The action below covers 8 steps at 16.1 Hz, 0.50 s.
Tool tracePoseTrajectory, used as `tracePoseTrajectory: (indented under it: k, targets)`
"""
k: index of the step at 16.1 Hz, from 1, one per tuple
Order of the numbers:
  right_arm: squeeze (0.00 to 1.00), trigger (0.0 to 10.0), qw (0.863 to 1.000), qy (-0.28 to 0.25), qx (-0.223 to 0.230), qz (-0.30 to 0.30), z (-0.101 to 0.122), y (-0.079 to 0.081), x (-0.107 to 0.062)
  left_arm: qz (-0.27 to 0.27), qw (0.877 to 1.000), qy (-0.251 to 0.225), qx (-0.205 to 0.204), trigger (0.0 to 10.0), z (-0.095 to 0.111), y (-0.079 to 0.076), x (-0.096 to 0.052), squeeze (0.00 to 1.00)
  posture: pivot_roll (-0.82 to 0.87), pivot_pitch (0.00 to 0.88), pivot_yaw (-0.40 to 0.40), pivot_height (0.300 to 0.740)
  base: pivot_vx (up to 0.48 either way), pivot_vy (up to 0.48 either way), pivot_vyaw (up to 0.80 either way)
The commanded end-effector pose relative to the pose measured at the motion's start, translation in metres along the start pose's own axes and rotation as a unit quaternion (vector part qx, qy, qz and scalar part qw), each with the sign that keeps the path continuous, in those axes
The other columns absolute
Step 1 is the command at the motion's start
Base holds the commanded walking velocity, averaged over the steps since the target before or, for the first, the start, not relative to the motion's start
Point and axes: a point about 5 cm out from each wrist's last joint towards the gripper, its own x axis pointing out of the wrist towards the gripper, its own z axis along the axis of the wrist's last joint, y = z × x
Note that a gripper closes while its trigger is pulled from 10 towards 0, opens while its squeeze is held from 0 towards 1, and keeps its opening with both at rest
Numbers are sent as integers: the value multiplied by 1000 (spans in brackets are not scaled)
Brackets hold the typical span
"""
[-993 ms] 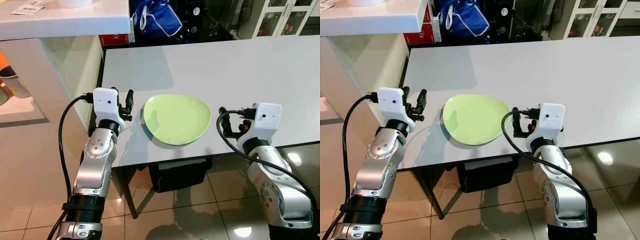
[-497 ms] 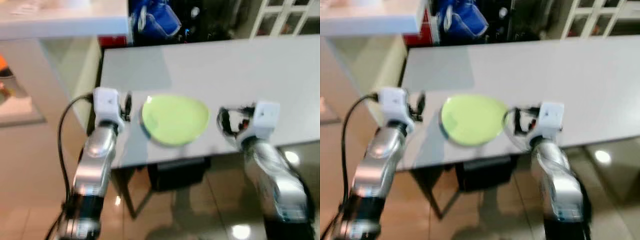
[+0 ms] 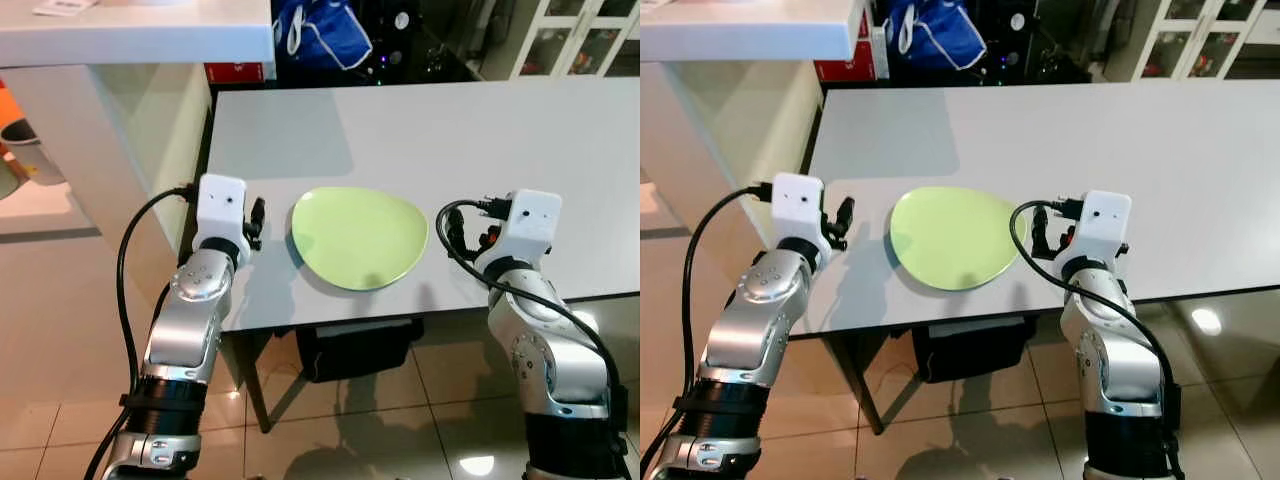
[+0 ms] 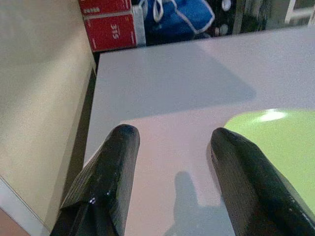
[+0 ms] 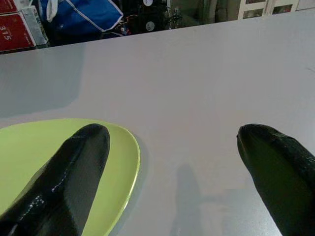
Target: Setting the table
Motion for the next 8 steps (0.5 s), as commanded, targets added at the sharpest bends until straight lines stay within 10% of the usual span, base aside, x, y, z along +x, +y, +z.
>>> tracePoseTrajectory:
  k: [1,2,3,4,7,8]
  targets:
    - [0,10000,997,-37,-61,-24,13,-1,4,-9,1000,-24,-6,10000,13,-1,0,565,-52,0,-4,740,0,0,0]
    - [0,10000,995,-54,-79,-13,15,0,4,-20,999,-30,-4,10000,15,-2,-1,1000,-52,0,-4,740,0,0,0]
    - [839,10000,995,-57,-80,14,14,0,2,-40,998,-42,0,10000,17,-5,-6,1000,-42,0,-4,740,0,0,0]
    - [1000,10000,995,-56,-79,12,15,-4,1,-47,998,-51,10,10000,19,-5,-9,1000,-42,0,-4,740,0,0,0]
    - [1000,10000,993,-82,-76,27,20,-2,-6,-65,994,-90,21,10000,23,-8,-18,1000,-62,0,3,740,0,0,0]
    - [737,10000,990,-104,-93,32,18,1,-9,-58,993,-106,13,10000,24,-7,-20,1000,-65,0,1,740,0,0,0]
